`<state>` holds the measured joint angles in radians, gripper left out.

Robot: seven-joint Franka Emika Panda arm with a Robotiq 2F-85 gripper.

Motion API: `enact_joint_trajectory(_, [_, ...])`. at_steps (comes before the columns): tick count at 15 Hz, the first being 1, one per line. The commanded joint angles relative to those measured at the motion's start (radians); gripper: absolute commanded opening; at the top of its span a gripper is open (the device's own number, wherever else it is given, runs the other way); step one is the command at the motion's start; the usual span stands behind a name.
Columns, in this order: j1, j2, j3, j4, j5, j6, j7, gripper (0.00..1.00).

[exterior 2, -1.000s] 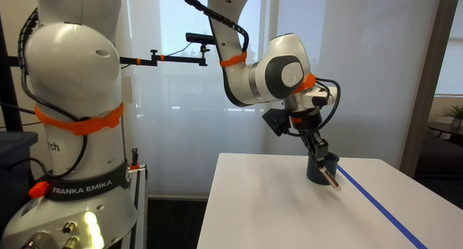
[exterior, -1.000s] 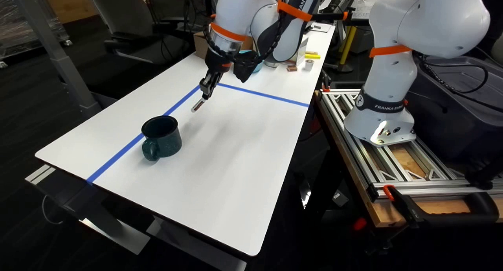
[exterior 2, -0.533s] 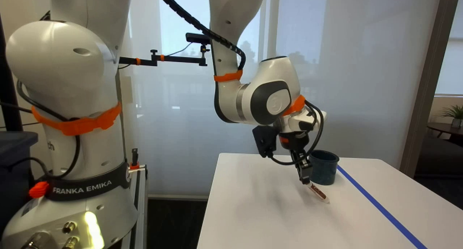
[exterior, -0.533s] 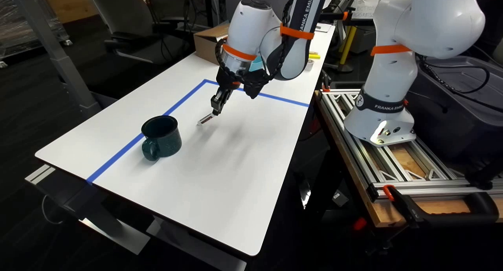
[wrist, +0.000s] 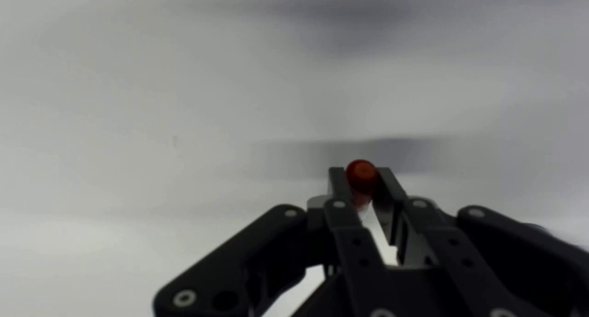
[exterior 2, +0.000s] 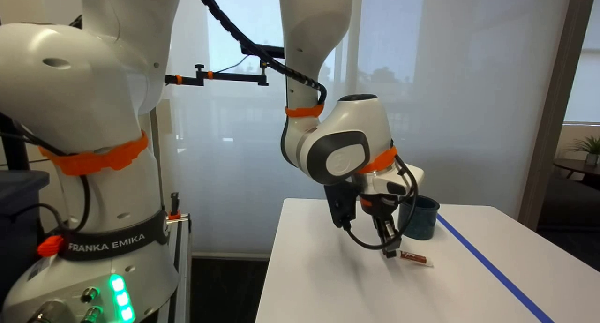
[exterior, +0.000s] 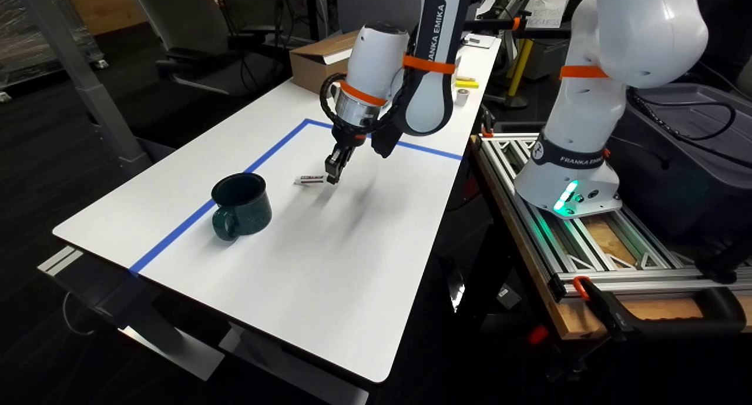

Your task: Remove the marker from the mug and put it on the table inside the border

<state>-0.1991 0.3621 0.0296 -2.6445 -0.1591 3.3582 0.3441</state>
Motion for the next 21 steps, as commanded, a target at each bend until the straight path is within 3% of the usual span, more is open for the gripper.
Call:
enact_joint_trajectory(1, [-0.064,-0.037,0.070,-0.022,0.054,-0.007,-0.069,0.46])
enact_joint_trajectory(5, [-0.071,-0.117,0.089,-0.049,0.081,-0.064,-0.090,0.74])
enact_joint_trajectory(8, [0.035,-0.245,-0.003,-0.076,0.151,-0.204,-0.120,0.98])
enact_joint_trajectory(10, [0.180,-0.341,-0.176,-0.076,0.069,-0.367,-0.038,1.00])
enact_joint_trajectory(11, [0.221,-0.370,-0.243,-0.063,-0.032,-0.442,0.045,1.00])
enact_joint_trajectory(13, [0.218,-0.439,-0.211,-0.030,-0.137,-0.608,0.135,1.00])
enact_joint_trajectory(15, [0.199,-0.495,-0.119,0.003,-0.074,-0.761,0.106,1.00])
enact_joint_trajectory(16, [0.157,-0.419,-0.133,-0.007,-0.080,-0.642,0.077,1.00])
enact_joint_trajectory(21, [0.140,-0.423,-0.114,-0.003,-0.079,-0.663,0.079,1.00])
